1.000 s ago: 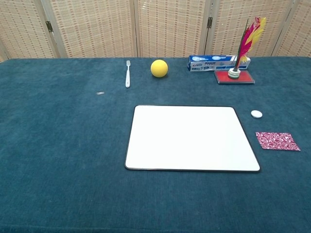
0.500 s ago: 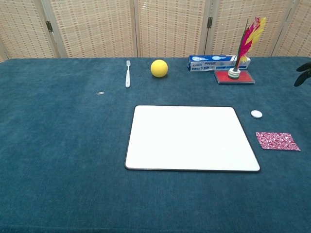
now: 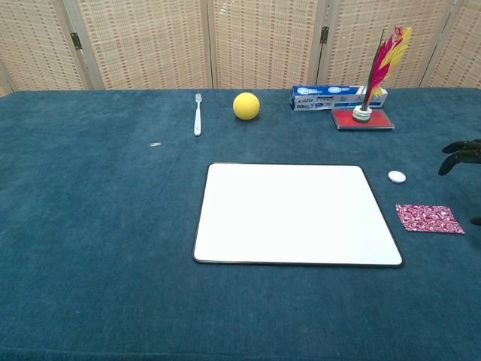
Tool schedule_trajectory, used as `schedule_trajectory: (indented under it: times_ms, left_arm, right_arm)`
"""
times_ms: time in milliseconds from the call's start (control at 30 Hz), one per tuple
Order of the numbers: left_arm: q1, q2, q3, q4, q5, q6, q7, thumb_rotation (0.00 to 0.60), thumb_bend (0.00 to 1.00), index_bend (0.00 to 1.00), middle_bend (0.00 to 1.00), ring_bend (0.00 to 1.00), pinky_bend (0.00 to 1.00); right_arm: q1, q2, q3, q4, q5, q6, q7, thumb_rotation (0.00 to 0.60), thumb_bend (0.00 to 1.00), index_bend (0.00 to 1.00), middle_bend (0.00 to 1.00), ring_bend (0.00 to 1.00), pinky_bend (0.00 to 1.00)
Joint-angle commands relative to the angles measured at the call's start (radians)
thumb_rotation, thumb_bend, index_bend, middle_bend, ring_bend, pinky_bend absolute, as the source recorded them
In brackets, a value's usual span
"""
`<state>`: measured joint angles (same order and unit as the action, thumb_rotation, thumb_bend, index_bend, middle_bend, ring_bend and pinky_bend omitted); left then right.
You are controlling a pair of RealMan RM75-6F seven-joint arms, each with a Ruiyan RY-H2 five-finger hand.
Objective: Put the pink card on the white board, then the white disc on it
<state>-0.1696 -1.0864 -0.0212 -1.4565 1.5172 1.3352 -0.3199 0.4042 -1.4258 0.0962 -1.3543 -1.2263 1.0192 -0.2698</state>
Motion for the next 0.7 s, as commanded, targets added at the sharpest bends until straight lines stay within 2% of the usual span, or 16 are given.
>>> schedule_trajectory:
  times_ms: [33, 700]
  left_arm:
    - [0.001, 0.004, 0.004, 0.014, 0.011, 0.01, -0.03, 0.6, 0.26, 0.14, 0.0, 0.0, 0.22]
    - [-0.008, 0.014, 0.016, 0.04, 0.03, 0.018, -0.113, 0.6, 0.26, 0.13, 0.0, 0.0, 0.22]
  right_arm:
    - [0.008, -0.022, -0.002, 0.017, 0.009, -0.011, -0.003, 0.6, 0.12, 0.27, 0.07, 0.0, 0.0]
    - [0.029, -0.079, 0.005, 0.045, 0.054, -0.028, -0.036, 0.6, 0.13, 0.31, 0.08, 0.0, 0.0]
